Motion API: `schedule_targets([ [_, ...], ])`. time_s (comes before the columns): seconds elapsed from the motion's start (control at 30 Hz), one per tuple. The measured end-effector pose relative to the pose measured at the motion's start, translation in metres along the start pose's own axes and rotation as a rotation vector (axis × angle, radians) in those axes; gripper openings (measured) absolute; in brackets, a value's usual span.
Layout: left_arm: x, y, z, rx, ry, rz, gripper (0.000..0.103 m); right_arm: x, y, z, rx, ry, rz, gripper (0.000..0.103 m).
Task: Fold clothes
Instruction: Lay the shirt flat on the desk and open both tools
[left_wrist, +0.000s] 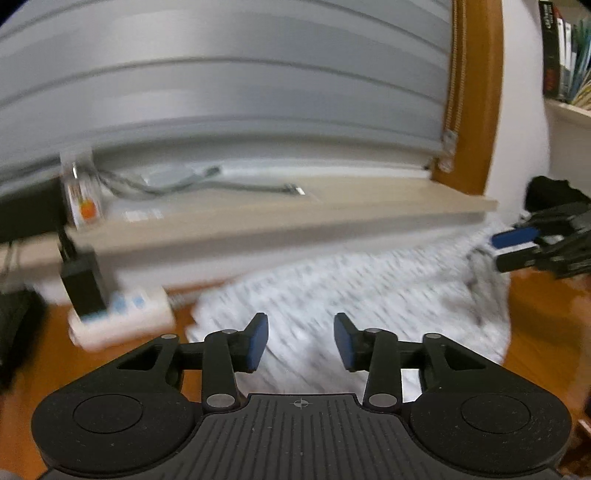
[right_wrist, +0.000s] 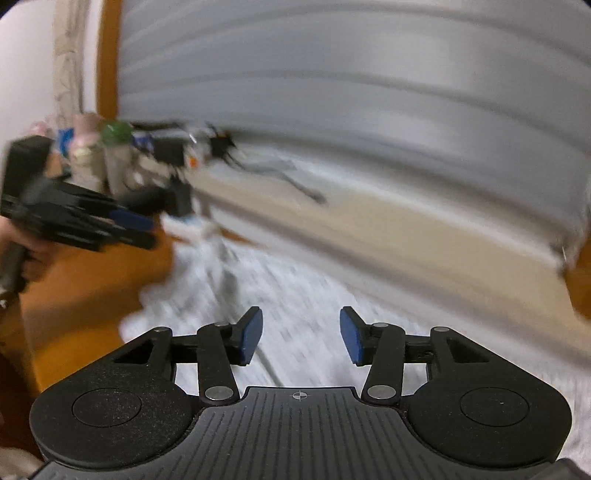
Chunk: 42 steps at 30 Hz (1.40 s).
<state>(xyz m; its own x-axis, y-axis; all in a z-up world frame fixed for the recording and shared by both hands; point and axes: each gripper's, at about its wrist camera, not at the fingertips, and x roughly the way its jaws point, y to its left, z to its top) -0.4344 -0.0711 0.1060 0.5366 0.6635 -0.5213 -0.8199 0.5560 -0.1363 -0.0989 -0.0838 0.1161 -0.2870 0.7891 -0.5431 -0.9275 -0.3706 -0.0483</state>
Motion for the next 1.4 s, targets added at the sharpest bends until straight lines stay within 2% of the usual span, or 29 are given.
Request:
schedule_targets([
  [0.17, -0.009, -0.019, -0.04, -0.051, 0.018, -0.055, 0.038, 0.012, -0.019, -0.043, 0.03, 0.073, -0.062, 0.047],
  [0.2, -0.011, -0.023, -0.047, -0.057, 0.021, -0.065, 0.039, 0.013, -0.021, -0.049, 0.028, 0.081, -0.069, 0.047],
  [0.27, -0.014, -0.032, -0.054, -0.048, 0.029, -0.078, 0.051, 0.015, -0.025, -0.057, 0.035, 0.09, -0.078, 0.047],
  [0.3, -0.015, -0.037, -0.057, -0.044, 0.036, -0.082, 0.054, 0.015, -0.026, -0.06, 0.04, 0.092, -0.08, 0.047],
  [0.43, 0.0, -0.057, -0.06, -0.003, 0.075, -0.107, 0.056, 0.011, -0.034, -0.067, 0.063, 0.088, -0.087, 0.048],
  [0.5, 0.013, -0.063, -0.061, 0.006, 0.088, -0.1, 0.052, 0.009, -0.037, -0.069, 0.069, 0.085, -0.091, 0.048],
  [0.53, 0.018, -0.064, -0.061, 0.005, 0.091, -0.099, 0.043, 0.007, -0.038, -0.07, 0.07, 0.083, -0.095, 0.048],
  [0.57, 0.02, -0.062, -0.061, 0.001, 0.087, -0.099, 0.022, 0.004, -0.04, -0.072, 0.07, 0.079, -0.102, 0.048],
  [0.6, 0.022, -0.061, -0.061, -0.004, 0.083, -0.1, 0.01, 0.001, -0.042, -0.073, 0.071, 0.075, -0.11, 0.048],
  [0.63, 0.022, -0.06, -0.06, -0.006, 0.077, -0.101, 0.006, -0.001, -0.045, -0.075, 0.074, 0.073, -0.117, 0.048],
  [0.7, 0.008, -0.056, -0.057, 0.003, 0.054, -0.097, 0.005, -0.005, -0.053, -0.078, 0.09, 0.071, -0.133, 0.048],
  [0.77, -0.018, -0.048, -0.051, 0.047, 0.045, -0.056, 0.005, -0.009, -0.062, -0.083, 0.109, 0.069, -0.158, 0.048],
  [0.83, -0.051, -0.031, -0.048, 0.07, 0.038, -0.011, 0.004, -0.013, -0.071, -0.087, 0.129, 0.066, -0.183, 0.048],
  [0.93, -0.1, 0.003, -0.055, 0.084, 0.072, 0.057, 0.004, -0.019, -0.084, -0.093, 0.161, 0.053, -0.216, 0.048],
  [1.07, -0.135, 0.038, -0.073, 0.083, 0.139, 0.186, 0.005, -0.029, -0.095, -0.097, 0.199, 0.025, -0.237, 0.048],
  [1.13, -0.142, 0.051, -0.078, 0.058, 0.164, 0.189, 0.009, -0.03, -0.098, -0.099, 0.205, 0.023, -0.239, 0.048],
  [1.27, -0.15, 0.056, -0.068, 0.037, 0.126, 0.212, 0.032, -0.028, -0.1, -0.104, 0.208, 0.024, -0.242, 0.048],
  [1.4, -0.139, 0.05, -0.051, 0.047, 0.09, 0.215, 0.035, -0.027, -0.104, -0.113, 0.215, 0.028, -0.254, 0.048],
])
